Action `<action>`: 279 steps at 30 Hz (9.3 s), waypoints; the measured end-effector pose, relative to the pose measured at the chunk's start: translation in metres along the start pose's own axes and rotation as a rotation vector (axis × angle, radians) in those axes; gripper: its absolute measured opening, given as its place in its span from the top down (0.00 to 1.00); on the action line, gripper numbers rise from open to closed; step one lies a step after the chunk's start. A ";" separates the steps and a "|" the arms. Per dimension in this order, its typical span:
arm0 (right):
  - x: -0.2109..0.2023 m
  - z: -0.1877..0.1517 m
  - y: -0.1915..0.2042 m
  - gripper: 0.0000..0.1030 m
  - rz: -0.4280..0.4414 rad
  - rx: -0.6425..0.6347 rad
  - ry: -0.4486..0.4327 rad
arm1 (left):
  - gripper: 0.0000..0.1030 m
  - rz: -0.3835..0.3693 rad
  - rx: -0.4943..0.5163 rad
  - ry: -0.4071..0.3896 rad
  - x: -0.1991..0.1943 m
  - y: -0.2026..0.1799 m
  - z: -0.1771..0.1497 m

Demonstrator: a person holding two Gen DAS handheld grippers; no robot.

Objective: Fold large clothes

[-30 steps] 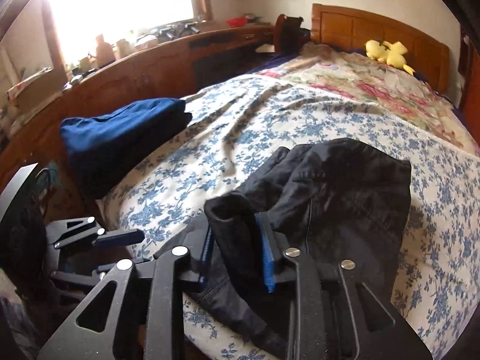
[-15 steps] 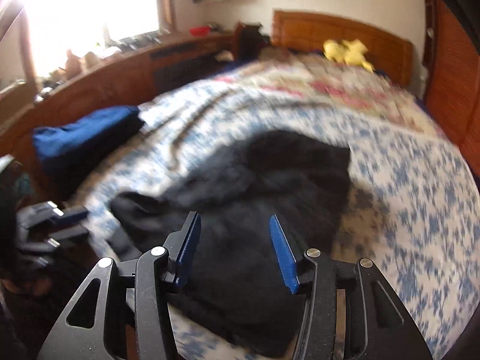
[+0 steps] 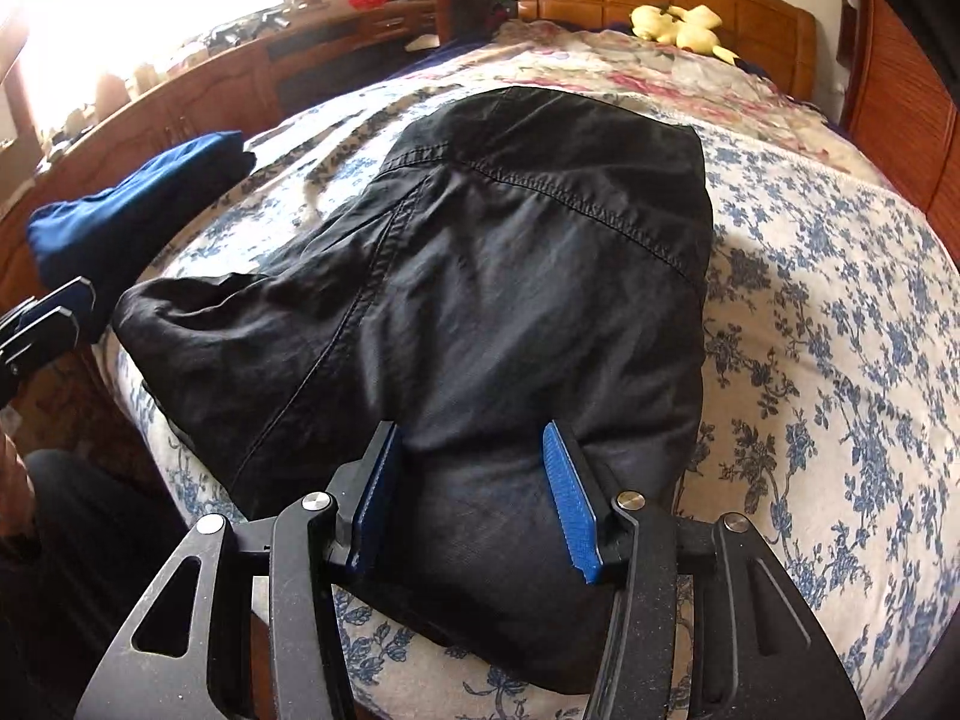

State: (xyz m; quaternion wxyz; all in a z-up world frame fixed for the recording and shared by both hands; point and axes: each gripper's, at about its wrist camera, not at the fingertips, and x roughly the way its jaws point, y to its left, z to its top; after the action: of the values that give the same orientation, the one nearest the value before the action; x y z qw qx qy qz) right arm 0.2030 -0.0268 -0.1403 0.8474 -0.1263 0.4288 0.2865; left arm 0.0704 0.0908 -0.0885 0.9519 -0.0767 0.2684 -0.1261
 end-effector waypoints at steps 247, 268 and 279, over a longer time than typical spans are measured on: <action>-0.002 0.206 0.314 0.38 0.407 -0.436 -0.291 | 0.64 0.760 -0.091 -0.237 -0.251 0.242 0.056; -0.106 0.141 0.130 0.26 0.255 -0.241 -0.423 | 0.47 0.508 -0.003 -0.242 -0.164 0.122 0.098; -0.129 0.082 0.037 0.22 0.113 -0.123 -0.419 | 0.47 0.418 -0.013 -0.103 -0.078 0.066 0.084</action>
State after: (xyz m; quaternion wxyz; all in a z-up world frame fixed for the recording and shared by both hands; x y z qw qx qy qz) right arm 0.1743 -0.0081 0.0129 0.8913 -0.0912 0.2314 0.3791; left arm 0.0642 0.1820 0.0066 0.9694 -0.0318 0.2300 0.0796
